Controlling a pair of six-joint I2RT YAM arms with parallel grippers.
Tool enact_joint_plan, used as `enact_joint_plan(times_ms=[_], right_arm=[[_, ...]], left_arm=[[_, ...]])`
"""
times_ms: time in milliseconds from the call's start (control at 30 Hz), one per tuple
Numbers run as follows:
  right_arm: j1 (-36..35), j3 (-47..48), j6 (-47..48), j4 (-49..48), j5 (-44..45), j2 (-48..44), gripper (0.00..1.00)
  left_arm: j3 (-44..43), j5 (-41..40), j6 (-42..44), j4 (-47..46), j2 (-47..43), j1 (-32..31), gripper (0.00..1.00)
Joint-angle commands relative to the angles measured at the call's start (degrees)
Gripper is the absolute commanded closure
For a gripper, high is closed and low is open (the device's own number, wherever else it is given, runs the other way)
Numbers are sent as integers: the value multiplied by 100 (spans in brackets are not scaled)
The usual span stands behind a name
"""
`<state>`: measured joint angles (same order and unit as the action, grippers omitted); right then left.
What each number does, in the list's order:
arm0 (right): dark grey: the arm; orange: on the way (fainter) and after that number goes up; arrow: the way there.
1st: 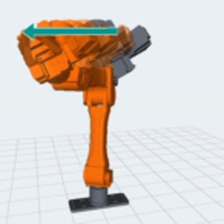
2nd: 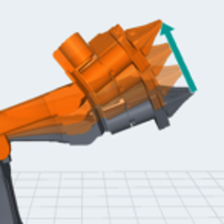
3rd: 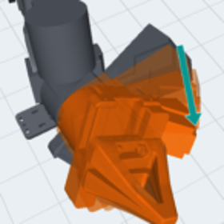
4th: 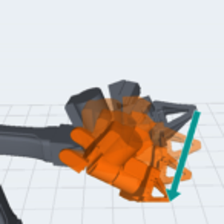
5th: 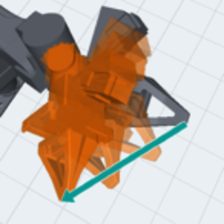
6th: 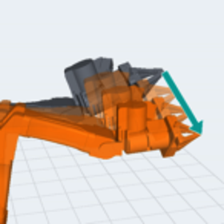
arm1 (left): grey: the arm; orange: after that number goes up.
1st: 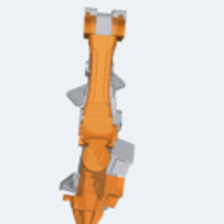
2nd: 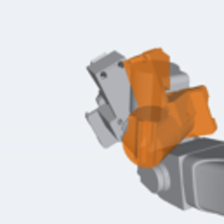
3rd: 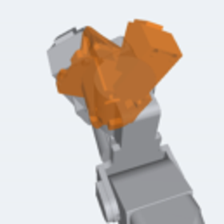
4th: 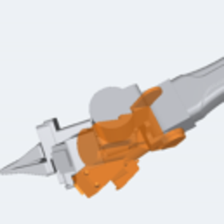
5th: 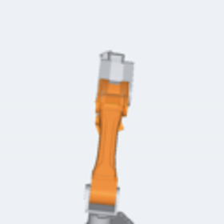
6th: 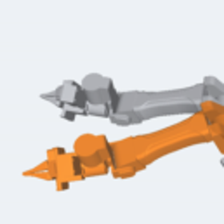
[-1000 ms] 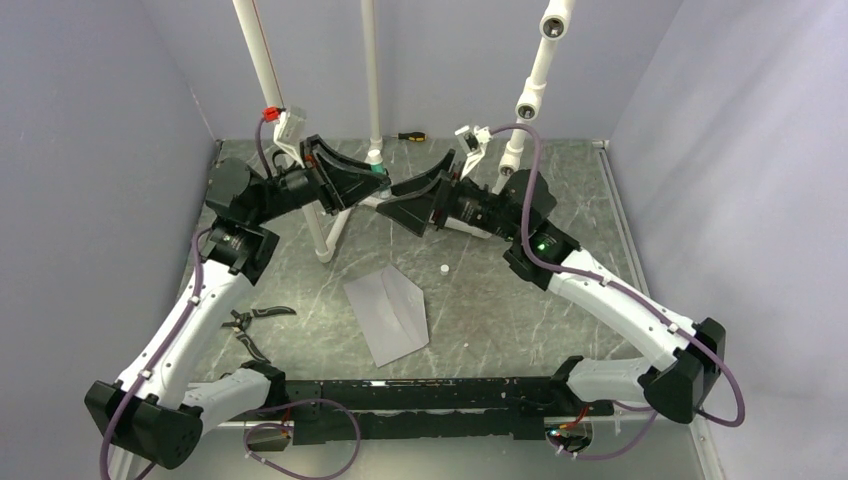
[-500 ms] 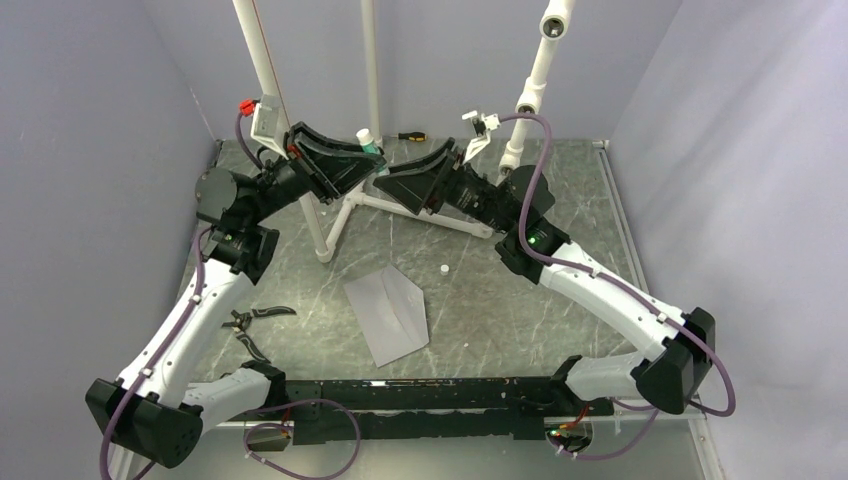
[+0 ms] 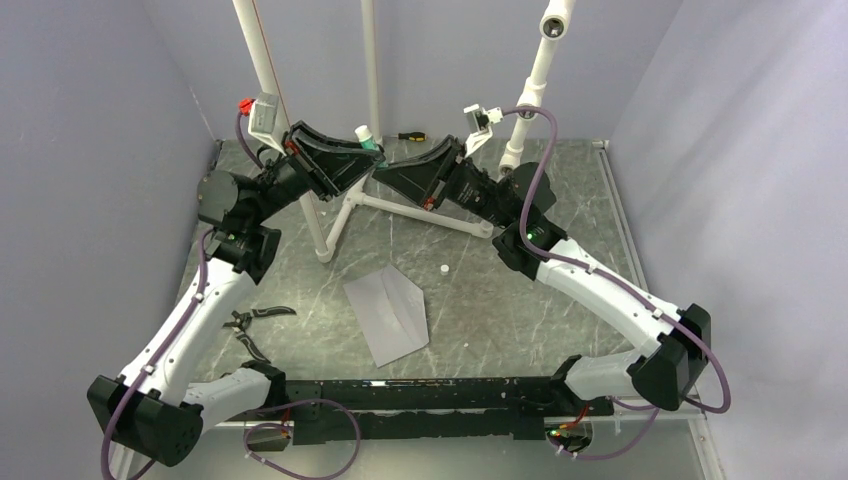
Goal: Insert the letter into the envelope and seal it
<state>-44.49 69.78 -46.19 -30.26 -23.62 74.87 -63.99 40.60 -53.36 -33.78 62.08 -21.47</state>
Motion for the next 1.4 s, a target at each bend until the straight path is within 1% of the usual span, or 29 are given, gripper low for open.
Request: enact_joint_plan(times_ms=[0,100,200,367,433,467,500,567,600,633,667,700,767,800,867,1000,1133,1200,1300,1367], right_arm=[[315,-75,-939,-1165,-15,-41,99],[529,-266,-1776,-1938,-123,-36,100],[750,-411,-2680,-2775,-89,10,100],[806,-762,-4227,-4200,656,281,100],[770,-882,-4547,-4518,926,393,100],[747,-939,-4598,-4527,1036,406,100],[725,-991,-4502,-4524,1069,397,97],[722,-1014,-3790,-4095,841,263,64],[716,-994,-3429,-3640,657,130,51],[699,-955,-2589,-3074,465,-36,42],[628,-882,-1754,-2480,282,-195,36],[549,-778,-901,-1665,157,-373,34],[354,-546,785,-172,389,-634,31],[311,-488,1376,263,413,-696,31],[290,-443,2319,682,364,-728,31],[137,-672,3693,517,585,-916,34],[-82,-411,4860,719,794,-861,38],[-176,-318,5312,737,841,-803,41],[-300,-215,5751,623,799,-712,47],[-426,-170,5985,506,847,-663,46]], left_arm=[[-119,43,-363,-599,-36,-32,97],[-129,76,-557,-851,-13,-32,98],[-142,137,-571,-995,-16,-28,98],[15,136,-633,-1348,-9,-41,98],[54,122,-716,-1457,28,-41,98],[61,96,-753,-1479,40,-41,98],[64,56,-772,-1452,40,-49,98],[16,-84,-739,-1194,5,-50,98],[-24,-197,-699,-931,-40,-50,98],[-62,-325,-661,-674,-91,-50,97],[-89,-489,-633,-339,-152,-50,98],[-105,-644,-632,-139,-209,-50,98],[-156,-890,-638,258,-287,-50,98],[-192,-974,-654,427,-296,-50,98],[-263,-1097,-693,751,-274,-50,98],[-252,-1087,-904,751,-162,-50,98],[-221,-956,-1092,639,-56,-50,98],[-236,-889,-1106,618,-24,-50,98],[-327,-770,-977,906,14,-50,98],[-319,-755,-940,1028,2,-50,97]])
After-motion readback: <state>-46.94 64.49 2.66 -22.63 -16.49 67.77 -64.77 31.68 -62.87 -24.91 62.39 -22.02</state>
